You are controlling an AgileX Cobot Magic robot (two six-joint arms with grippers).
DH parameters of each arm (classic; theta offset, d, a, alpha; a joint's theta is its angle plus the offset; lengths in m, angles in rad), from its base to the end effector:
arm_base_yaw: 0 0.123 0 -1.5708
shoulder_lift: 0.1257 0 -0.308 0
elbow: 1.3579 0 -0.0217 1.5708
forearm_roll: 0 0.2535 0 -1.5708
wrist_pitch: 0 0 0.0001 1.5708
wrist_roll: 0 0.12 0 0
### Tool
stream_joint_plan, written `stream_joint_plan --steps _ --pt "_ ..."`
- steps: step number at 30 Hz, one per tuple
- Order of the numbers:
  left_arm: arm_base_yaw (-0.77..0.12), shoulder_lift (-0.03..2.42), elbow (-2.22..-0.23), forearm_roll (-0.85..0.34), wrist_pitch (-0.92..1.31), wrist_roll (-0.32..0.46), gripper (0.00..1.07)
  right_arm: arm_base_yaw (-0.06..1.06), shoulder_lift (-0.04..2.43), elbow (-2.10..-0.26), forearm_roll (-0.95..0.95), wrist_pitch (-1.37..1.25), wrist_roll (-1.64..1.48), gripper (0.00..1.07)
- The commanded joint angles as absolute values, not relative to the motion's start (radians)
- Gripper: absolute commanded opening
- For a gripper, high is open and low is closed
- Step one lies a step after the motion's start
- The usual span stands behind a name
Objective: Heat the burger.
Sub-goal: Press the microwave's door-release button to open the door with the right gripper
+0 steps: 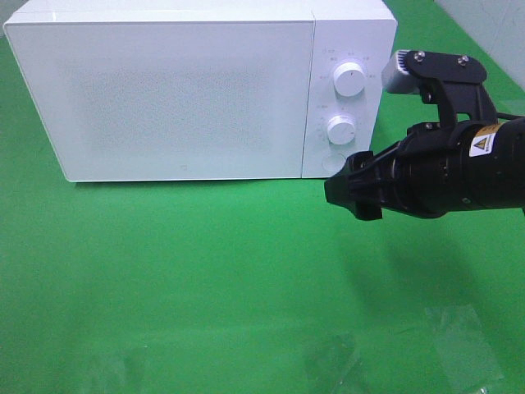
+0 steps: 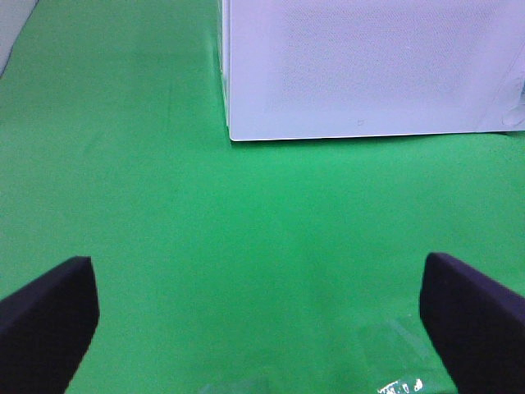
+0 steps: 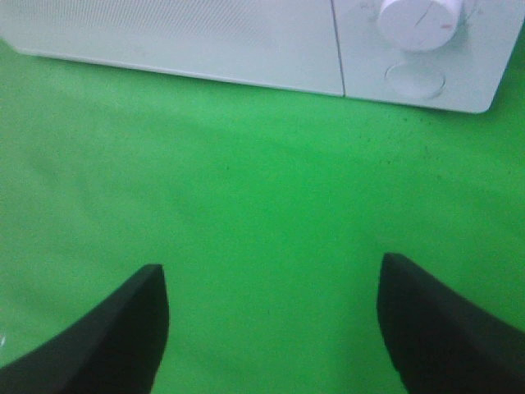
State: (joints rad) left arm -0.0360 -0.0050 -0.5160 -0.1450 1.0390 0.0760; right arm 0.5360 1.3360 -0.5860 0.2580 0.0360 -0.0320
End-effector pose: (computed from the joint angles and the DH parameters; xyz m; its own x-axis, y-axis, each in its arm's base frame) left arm -0.0023 -0.0149 0.2734 -0.4128 0.0169 -0.9107 0.1499 0.9875 -0.0496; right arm 0.2329 0.1396 0.2131 -0.6540 -0.1280 -0.7456 -0.3799 0.9079 0.1774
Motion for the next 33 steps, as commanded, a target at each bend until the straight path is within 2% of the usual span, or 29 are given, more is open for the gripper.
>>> stream_joint_plan --steps 1,10,15,25,27,28,31,33 --pt "-0.034 -0.013 -0.513 -0.146 1.030 0.074 1.00 0.531 1.318 -0.609 0.209 0.152 -0.056 0.67" --pt "-0.034 -0.013 -0.513 -0.146 1.030 0.074 1.00 0.532 1.214 -0.615 0.124 0.454 -0.054 0.67" --pt "-0.034 -0.013 -0.513 -0.146 1.030 0.074 1.00 0.532 1.155 -0.615 0.125 0.494 -0.054 0.67" --pt "-0.034 -0.013 -0.513 -0.146 1.030 0.074 1.00 0.523 0.877 -0.612 0.095 0.672 -0.038 0.67" --pt "-0.034 -0.013 -0.513 -0.146 1.030 0.074 1.00 0.482 0.827 -0.612 0.105 0.712 -0.038 0.67" --pt "-0.034 -0.013 -0.513 -0.146 1.030 0.074 1.00 0.424 0.779 -0.612 0.108 0.747 -0.038 0.67" --pt "-0.034 -0.013 -0.513 -0.146 1.030 0.074 1.00 0.395 0.751 -0.612 0.107 0.762 -0.039 0.67" --pt "-0.034 -0.013 -0.513 -0.146 1.030 0.074 1.00 0.264 0.640 -0.612 0.089 0.809 -0.051 0.67"
